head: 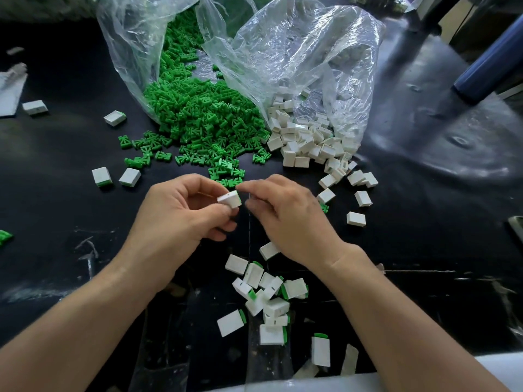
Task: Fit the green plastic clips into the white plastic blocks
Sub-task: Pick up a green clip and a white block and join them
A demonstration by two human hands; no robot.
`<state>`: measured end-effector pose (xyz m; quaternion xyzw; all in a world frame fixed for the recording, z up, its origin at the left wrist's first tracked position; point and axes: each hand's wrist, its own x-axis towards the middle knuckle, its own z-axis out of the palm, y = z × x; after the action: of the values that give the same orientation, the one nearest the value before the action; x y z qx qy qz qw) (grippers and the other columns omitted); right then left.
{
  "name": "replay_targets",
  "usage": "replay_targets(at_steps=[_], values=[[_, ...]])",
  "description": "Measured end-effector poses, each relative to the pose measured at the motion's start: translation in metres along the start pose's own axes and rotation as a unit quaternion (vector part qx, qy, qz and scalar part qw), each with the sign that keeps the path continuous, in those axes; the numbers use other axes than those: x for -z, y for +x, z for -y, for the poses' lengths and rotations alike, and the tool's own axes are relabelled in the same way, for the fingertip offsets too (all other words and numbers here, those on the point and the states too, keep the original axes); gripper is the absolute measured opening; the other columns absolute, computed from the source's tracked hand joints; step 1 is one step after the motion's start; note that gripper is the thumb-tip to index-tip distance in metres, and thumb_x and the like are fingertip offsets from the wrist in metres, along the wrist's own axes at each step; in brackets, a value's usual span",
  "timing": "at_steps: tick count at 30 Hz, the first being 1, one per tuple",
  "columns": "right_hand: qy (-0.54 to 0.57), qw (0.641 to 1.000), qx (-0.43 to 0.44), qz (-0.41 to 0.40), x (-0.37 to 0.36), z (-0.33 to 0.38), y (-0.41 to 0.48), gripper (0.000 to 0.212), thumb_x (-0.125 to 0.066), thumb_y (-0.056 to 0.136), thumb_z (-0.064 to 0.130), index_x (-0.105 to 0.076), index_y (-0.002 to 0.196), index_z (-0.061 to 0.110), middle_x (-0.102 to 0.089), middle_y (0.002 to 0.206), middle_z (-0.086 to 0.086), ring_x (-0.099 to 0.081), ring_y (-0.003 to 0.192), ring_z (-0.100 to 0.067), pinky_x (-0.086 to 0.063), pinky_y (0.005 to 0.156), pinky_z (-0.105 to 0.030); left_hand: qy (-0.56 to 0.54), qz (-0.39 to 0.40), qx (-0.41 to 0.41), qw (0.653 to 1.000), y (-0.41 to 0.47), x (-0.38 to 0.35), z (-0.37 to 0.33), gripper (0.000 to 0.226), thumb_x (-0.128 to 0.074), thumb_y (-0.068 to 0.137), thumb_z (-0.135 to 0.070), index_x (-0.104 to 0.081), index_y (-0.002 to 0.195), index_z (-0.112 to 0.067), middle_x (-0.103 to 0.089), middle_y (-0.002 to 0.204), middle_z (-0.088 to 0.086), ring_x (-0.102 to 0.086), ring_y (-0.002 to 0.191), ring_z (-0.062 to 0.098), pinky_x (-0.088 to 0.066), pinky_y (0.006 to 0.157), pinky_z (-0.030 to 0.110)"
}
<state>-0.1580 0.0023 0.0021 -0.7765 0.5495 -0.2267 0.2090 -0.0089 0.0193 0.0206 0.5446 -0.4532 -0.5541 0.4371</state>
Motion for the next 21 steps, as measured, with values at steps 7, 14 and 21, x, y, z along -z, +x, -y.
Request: replay_targets(at_steps=[7, 14, 21], values=[[-0.081, 0.996, 0.022, 0.035, -0.003, 0.003, 0.004, 0.027, -0.052, 0.092, 0.024, -0.058, 0.119, 0.020, -0.039, 0.095, 0.002, -0.046, 0.097, -0.021, -0.031, 0.072, -0.025, -0.003, 0.030, 0.003, 1.000, -0.002, 0.001, -0.001, 0.030, -0.058, 0.080, 0.012, -0.070, 0.080, -0.016, -0.072, 0.072, 0.011, -0.067, 0.056, 0.014, -0.054, 0.051, 0.019], [0.037, 0.999, -0.017, 0.027, 0.005, 0.002, 0.002, 0.015, -0.066, 0.080, 0.009, -0.055, 0.088, 0.014, -0.047, 0.077, 0.009, -0.047, 0.075, -0.015, -0.043, 0.076, -0.036, -0.008, 0.029, 0.023, 0.999, 0.000, 0.000, 0.001, 0.008, -0.069, 0.071, -0.005, -0.066, 0.073, -0.012, -0.072, 0.073, 0.011, -0.068, 0.060, 0.015, -0.054, 0.050, 0.019], [0.200, 0.976, -0.054, -0.065, 0.012, -0.001, -0.001, 0.014, -0.067, 0.081, 0.007, -0.068, 0.084, 0.021, -0.060, 0.072, 0.012, -0.055, 0.067, 0.000, -0.046, 0.070, -0.018, 0.033, 0.019, -0.005, 0.999, 0.000, 0.001, 0.003, 0.016, -0.072, 0.071, -0.002, -0.068, 0.064, -0.016, -0.063, 0.053, 0.001, -0.056, 0.044, 0.007, -0.047, 0.044, 0.016]])
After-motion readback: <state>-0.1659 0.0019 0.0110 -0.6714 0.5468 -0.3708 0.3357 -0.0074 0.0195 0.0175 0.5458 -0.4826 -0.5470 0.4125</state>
